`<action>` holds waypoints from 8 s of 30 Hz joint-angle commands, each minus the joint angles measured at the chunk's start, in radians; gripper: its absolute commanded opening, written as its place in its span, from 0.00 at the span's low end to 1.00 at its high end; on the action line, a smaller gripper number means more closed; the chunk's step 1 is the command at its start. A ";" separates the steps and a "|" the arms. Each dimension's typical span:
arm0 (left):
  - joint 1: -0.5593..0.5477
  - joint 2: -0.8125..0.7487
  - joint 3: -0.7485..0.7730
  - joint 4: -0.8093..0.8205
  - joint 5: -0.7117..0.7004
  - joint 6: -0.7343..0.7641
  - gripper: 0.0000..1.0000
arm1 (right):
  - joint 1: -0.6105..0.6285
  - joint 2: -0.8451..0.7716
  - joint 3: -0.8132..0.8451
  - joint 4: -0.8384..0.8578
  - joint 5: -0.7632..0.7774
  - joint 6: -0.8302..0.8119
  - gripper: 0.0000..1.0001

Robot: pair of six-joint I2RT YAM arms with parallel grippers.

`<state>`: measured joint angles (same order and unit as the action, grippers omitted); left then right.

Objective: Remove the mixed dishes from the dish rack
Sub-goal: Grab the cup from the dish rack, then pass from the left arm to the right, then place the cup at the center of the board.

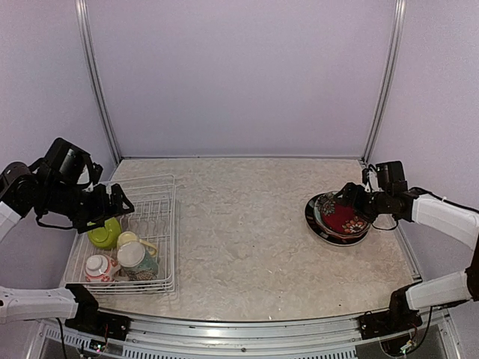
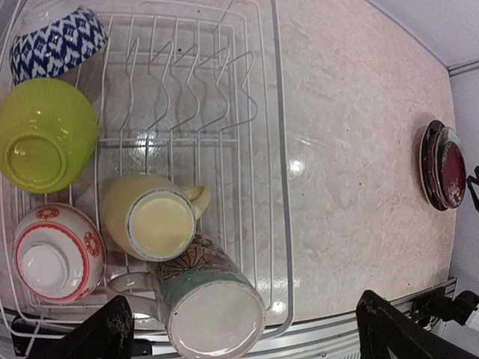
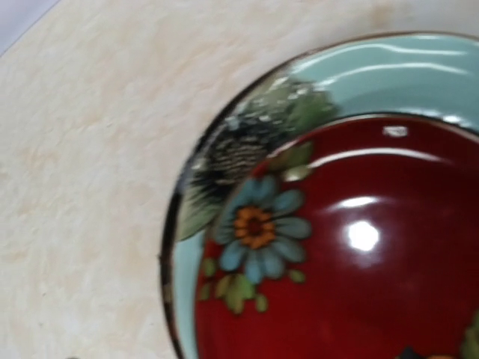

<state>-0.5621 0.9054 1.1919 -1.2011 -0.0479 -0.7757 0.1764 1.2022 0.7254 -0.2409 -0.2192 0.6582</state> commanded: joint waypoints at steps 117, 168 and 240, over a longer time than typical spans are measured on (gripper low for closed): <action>0.056 0.372 0.407 0.155 0.461 0.099 0.01 | 0.344 0.173 0.158 0.275 -0.060 0.140 0.90; 0.099 0.713 0.079 1.100 1.076 -0.476 0.31 | 0.621 0.426 0.275 0.997 -0.202 0.364 0.01; 0.316 0.267 0.090 0.101 0.134 0.300 0.99 | 0.702 0.011 0.437 -0.836 0.471 0.108 0.91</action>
<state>-0.2508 1.2171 1.3247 -1.0252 0.0662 -0.4500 0.8749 1.2541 1.0771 -1.0798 0.1623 0.8200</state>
